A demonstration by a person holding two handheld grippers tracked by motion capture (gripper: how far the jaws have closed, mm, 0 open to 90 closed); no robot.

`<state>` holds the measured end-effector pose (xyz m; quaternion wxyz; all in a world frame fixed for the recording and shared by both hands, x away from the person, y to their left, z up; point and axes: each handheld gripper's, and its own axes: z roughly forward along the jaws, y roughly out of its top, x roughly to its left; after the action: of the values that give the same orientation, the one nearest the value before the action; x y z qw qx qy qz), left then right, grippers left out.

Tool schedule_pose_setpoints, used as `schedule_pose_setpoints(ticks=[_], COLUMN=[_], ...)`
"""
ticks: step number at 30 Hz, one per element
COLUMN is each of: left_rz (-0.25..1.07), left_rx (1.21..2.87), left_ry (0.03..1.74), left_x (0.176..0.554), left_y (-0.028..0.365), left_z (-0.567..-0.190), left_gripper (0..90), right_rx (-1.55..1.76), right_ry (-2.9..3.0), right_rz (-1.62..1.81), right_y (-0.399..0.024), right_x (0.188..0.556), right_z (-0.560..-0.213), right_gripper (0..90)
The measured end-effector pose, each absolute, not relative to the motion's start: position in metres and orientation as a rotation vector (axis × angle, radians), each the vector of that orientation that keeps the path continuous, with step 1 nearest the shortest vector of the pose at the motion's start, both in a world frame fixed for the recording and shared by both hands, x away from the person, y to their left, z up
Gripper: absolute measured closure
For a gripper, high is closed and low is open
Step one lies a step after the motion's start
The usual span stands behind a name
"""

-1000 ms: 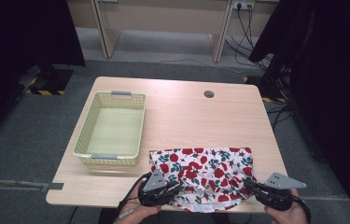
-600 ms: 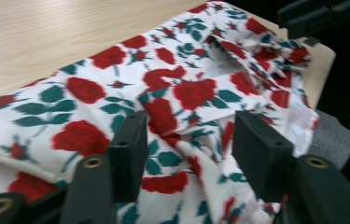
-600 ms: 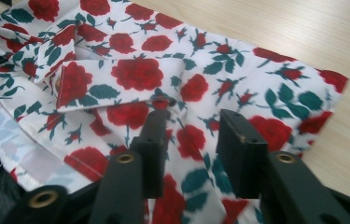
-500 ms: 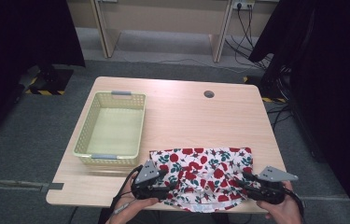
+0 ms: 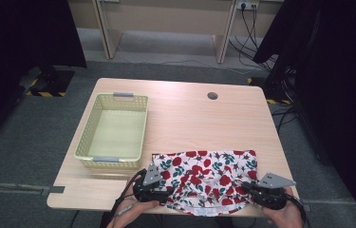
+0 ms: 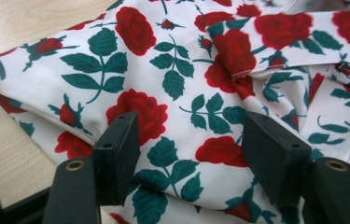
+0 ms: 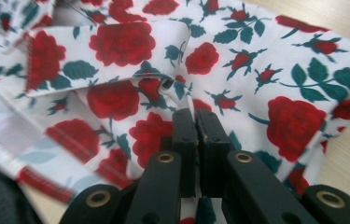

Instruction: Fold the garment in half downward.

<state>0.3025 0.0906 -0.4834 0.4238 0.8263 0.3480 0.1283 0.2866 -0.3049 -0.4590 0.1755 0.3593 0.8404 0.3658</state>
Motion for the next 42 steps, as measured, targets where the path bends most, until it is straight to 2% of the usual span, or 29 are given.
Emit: schedule_pose_setpoints(ticks=[5,9,12,13,15,19,23,27,28,30,33,35,38,42], left_rz=[0.307,0.316,0.317,0.317,0.246,0.189,0.120,0.119,0.140,0.146,0.151,0.184,0.183,0.145], left_rx=[2.066,2.052,2.040,2.040,1.988,1.968,1.955,2.013,2.046,2.090,2.062,2.045,2.026,2.026], left_ry=[0.877,0.866,0.867,0.867,0.881,0.868,0.846,0.803,0.783,0.767,0.774,0.748,0.687,0.673], left_x=[0.303,0.299,0.297,0.297,0.295,0.293,0.292,0.292,0.293,0.295,0.295,0.289,0.275,0.260], left_y=[0.091,0.091,0.092,0.092,0.094,0.091,0.082,0.066,0.063,0.057,0.060,0.063,0.069,0.077], left_z=[-0.483,-0.479,-0.476,-0.476,-0.472,-0.468,-0.463,-0.467,-0.469,-0.478,-0.482,-0.480,-0.476,-0.480], left_gripper=[36.3,33.2,29.5,29.0,27.6,24.0,23.4,32.5,37.3,51.8,74.2,80.1,84.3,82.9], right_rx=[1.021,1.042,1.077,1.077,1.098,1.112,1.124,1.125,1.127,1.122,1.122,1.124,1.129,1.138], right_ry=[2.344,2.358,2.346,2.346,2.327,2.286,2.271,2.272,2.273,2.277,2.282,2.285,2.284,2.291], right_rz=[1.093,1.083,1.093,1.093,1.116,1.149,1.148,1.146,1.148,1.151,1.148,1.144,1.142,1.137], right_y=[-0.314,-0.314,-0.315,-0.315,-0.314,-0.313,-0.312,-0.310,-0.309,-0.308,-0.308,-0.309,-0.309,-0.309], right_x=[0.266,0.261,0.265,0.265,0.268,0.270,0.273,0.275,0.275,0.275,0.275,0.275,0.276,0.277], right_z=[-0.453,-0.461,-0.466,-0.466,-0.462,-0.457,-0.455,-0.455,-0.455,-0.456,-0.457,-0.458,-0.459,-0.462], right_gripper=[86.3,81.9,73.6,73.6,62.3,51.9,48.3,46.2,45.9,45.3,45.1,45.1,45.1,45.1])
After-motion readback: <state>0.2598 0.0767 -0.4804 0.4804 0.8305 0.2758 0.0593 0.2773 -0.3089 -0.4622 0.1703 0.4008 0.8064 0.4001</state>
